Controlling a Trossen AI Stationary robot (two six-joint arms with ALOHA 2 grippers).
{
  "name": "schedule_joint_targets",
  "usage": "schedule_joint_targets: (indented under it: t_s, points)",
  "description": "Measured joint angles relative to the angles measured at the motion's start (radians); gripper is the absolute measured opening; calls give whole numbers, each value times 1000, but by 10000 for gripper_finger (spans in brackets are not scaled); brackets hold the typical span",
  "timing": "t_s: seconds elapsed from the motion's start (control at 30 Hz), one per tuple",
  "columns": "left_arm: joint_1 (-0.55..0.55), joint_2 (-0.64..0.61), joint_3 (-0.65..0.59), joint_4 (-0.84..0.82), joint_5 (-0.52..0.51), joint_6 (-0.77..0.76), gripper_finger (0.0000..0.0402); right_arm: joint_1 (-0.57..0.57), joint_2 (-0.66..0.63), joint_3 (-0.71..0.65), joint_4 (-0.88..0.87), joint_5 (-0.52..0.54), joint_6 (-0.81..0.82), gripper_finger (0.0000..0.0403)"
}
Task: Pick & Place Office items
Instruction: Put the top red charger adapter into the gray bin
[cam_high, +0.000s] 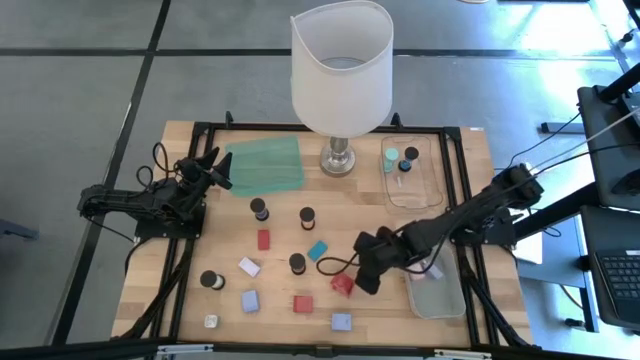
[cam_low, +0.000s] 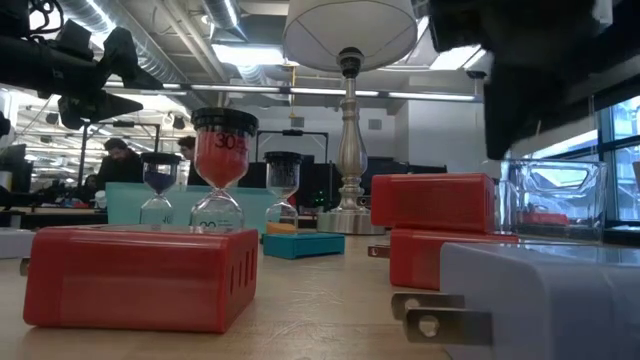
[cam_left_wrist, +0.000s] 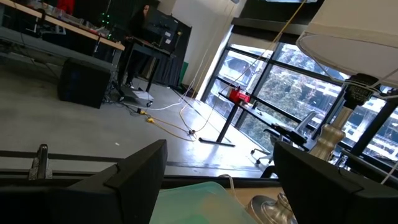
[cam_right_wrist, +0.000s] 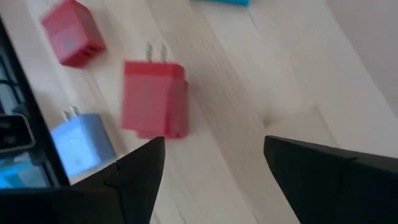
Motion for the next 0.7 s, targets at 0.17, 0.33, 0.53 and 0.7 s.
schedule_joint_targets:
  t_s: [0.17,0.33,0.53,0.7]
  points:
    - [0,0,0,-5,0,0,290,29,32,57,7,70,10,314]
    - [0,0,0,-4,0,0,290,49,54,90,11,138,16,385]
    - [0,1,0,-7,0,0,290,58,98,101,112,184,54,393]
    - [0,1,0,-7,0,0,290,58,153,101,145,123,56,395]
